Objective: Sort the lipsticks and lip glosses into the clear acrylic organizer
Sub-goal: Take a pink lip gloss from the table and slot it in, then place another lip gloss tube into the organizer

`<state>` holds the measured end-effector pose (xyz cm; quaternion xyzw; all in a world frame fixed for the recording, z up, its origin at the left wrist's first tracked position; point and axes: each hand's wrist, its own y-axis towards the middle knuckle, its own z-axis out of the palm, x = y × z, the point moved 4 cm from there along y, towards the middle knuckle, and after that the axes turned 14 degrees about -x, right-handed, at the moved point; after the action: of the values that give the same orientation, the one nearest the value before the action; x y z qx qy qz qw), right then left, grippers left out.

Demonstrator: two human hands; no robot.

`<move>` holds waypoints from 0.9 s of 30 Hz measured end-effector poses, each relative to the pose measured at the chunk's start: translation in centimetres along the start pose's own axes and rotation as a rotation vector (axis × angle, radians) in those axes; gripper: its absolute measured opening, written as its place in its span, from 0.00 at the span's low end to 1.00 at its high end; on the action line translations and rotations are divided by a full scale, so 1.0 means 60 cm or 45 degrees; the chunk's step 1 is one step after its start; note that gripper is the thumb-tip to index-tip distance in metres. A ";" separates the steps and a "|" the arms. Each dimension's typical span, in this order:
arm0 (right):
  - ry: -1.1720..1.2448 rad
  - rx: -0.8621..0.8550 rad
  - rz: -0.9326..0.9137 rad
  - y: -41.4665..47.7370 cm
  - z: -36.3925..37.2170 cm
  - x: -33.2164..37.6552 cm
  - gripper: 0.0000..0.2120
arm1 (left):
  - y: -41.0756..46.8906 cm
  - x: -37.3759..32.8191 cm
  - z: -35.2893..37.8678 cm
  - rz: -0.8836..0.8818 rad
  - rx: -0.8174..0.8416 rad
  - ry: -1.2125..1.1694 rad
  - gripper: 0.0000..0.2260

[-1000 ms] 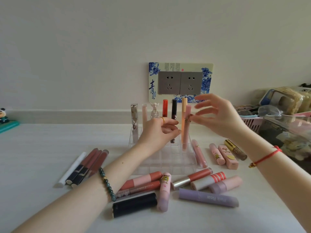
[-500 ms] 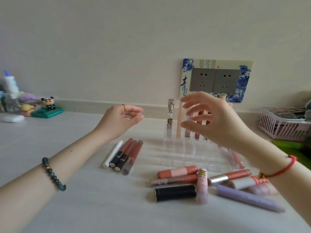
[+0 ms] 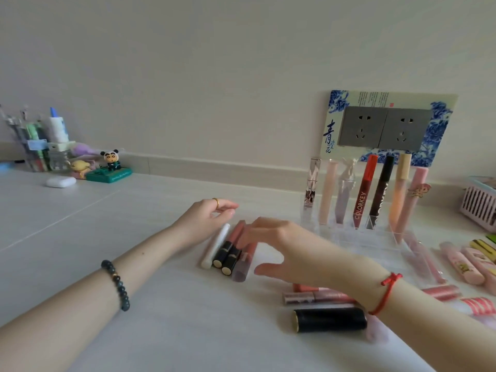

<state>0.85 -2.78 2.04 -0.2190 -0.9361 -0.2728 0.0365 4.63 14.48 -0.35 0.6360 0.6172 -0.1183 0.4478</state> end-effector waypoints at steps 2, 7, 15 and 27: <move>0.018 0.040 -0.026 0.000 0.011 0.002 0.18 | 0.000 0.004 0.008 -0.011 0.061 -0.007 0.13; 0.153 0.101 -0.066 0.000 0.022 0.009 0.09 | 0.004 -0.003 0.033 -0.028 0.232 -0.111 0.13; -0.237 0.043 -0.267 0.001 0.031 0.014 0.09 | 0.015 -0.009 0.064 -0.022 0.320 -0.181 0.12; -0.220 -0.096 -0.343 0.005 0.008 0.014 0.08 | 0.013 -0.011 0.070 0.037 0.307 -0.257 0.13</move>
<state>0.25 -1.99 1.92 -0.1154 -0.9457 -0.2904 -0.0894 6.88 11.17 -1.93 0.6790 0.5412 -0.2485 0.4295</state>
